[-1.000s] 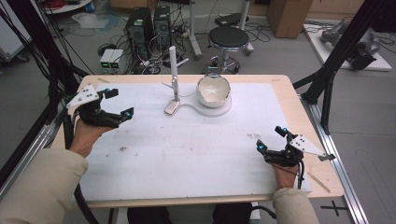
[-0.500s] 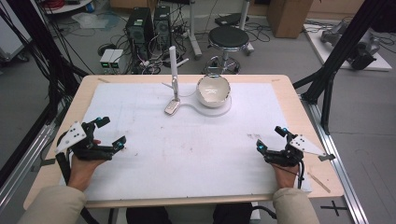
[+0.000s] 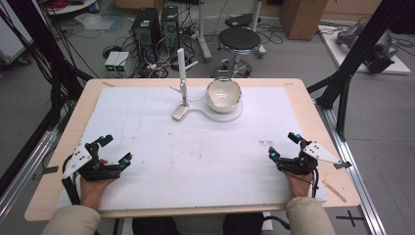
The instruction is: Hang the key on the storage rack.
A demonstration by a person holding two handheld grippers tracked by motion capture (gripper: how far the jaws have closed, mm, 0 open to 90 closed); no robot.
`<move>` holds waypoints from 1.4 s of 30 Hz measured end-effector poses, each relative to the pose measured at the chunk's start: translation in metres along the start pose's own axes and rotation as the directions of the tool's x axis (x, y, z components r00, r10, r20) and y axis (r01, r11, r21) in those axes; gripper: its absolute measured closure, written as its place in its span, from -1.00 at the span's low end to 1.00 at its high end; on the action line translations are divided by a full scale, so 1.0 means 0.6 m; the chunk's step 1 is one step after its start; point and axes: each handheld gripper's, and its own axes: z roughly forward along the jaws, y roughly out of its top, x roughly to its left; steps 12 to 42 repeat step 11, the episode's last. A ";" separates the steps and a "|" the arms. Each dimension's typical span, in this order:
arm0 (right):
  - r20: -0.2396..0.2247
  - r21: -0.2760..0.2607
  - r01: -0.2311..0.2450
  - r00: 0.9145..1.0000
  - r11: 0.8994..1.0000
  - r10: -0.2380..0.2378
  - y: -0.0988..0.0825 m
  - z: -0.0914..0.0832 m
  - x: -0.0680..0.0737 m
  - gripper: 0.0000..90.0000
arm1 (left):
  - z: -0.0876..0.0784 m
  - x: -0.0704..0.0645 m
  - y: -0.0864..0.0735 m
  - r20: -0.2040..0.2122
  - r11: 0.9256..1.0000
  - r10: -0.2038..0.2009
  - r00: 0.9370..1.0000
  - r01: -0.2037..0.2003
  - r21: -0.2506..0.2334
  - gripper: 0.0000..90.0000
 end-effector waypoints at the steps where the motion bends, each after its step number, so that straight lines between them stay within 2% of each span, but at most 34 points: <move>1: -0.002 0.009 0.000 1.000 1.000 0.000 0.000 0.000 0.000 -0.99 | 0.000 0.000 0.000 0.002 1.000 0.002 1.000 -0.002 0.000 -0.96; 4: 0.002 0.008 0.004 1.000 1.000 -0.004 0.000 0.001 0.001 -0.99 | 0.001 -0.002 0.000 0.003 1.000 0.020 1.000 -0.020 0.012 -0.96; 11: 0.006 0.008 0.007 1.000 1.000 -0.007 0.000 0.001 0.001 -0.99 | 0.002 -0.002 0.001 -0.009 1.000 0.015 1.000 -0.015 0.012 -0.96; 42: 0.006 0.008 0.007 1.000 1.000 -0.007 0.000 0.001 0.001 -0.99 | 0.002 -0.002 0.001 -0.009 1.000 0.015 1.000 -0.015 0.012 -0.96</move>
